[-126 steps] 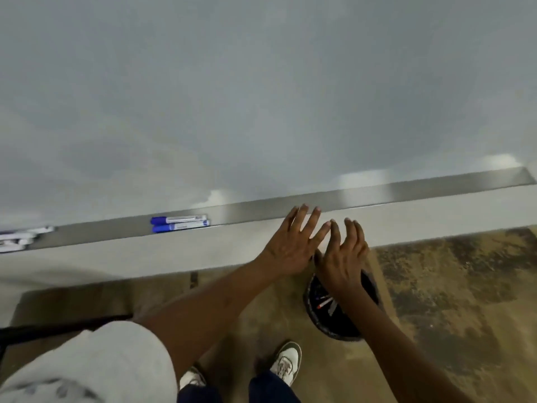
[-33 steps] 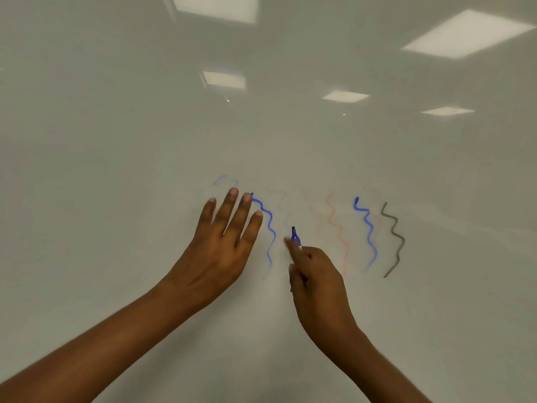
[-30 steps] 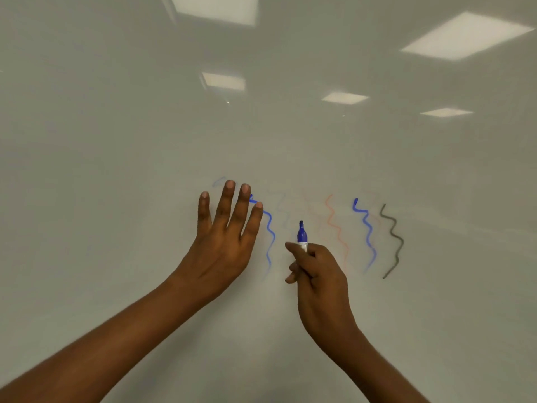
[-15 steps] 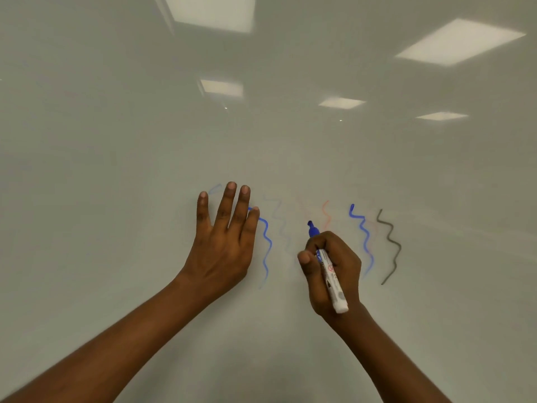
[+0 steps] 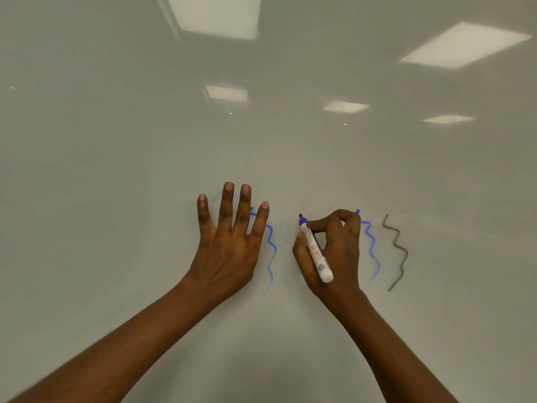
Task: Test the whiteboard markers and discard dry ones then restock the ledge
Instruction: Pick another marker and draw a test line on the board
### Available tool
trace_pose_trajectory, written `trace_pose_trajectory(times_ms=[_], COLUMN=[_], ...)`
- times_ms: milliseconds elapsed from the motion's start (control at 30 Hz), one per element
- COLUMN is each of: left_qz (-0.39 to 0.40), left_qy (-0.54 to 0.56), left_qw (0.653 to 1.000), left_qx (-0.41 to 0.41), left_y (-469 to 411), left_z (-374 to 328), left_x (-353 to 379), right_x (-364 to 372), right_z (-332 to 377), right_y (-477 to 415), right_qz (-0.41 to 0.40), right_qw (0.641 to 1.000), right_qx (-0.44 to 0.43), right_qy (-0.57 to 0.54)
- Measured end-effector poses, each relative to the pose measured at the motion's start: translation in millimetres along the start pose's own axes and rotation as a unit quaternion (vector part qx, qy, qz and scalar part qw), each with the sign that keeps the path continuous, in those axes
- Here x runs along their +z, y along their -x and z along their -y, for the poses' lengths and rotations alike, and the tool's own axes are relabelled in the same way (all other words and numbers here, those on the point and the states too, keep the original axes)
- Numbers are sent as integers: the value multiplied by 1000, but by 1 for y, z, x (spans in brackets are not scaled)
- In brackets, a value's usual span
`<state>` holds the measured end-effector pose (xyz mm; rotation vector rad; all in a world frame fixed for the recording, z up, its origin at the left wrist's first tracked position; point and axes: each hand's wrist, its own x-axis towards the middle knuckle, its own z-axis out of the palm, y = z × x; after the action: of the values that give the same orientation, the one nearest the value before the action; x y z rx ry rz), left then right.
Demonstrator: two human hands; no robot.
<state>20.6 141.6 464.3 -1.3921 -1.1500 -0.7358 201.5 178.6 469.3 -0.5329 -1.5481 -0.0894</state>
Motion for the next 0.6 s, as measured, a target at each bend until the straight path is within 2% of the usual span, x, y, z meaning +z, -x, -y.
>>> trace_pose_trajectory(times_ms=[100, 233, 333, 433, 533, 600], left_qz=[9, 14, 17, 11, 12, 14], left_qy=[7, 14, 25, 40, 47, 63], left_qw=[1000, 1000, 999, 999, 999, 998], left_qx=[-4, -10, -11, -12, -11, -15], left_y=[2, 6, 7, 10, 12, 14], left_z=[0, 1, -1, -4, -9, -12], left_x=[1, 3, 3, 5, 3, 2], right_x=[2, 6, 4, -6, -14, -17], right_z=[-3, -8, -11, -19, -30, -36], right_y=[-4, 0, 7, 15, 33, 46], right_qz=[-23, -6, 17, 15, 26, 20], right_qw=[999, 998, 999, 997, 999, 994], right_qx=[18, 55, 28, 63, 30, 99], right_qy=[-20, -28, -25, -38, -8, -31])
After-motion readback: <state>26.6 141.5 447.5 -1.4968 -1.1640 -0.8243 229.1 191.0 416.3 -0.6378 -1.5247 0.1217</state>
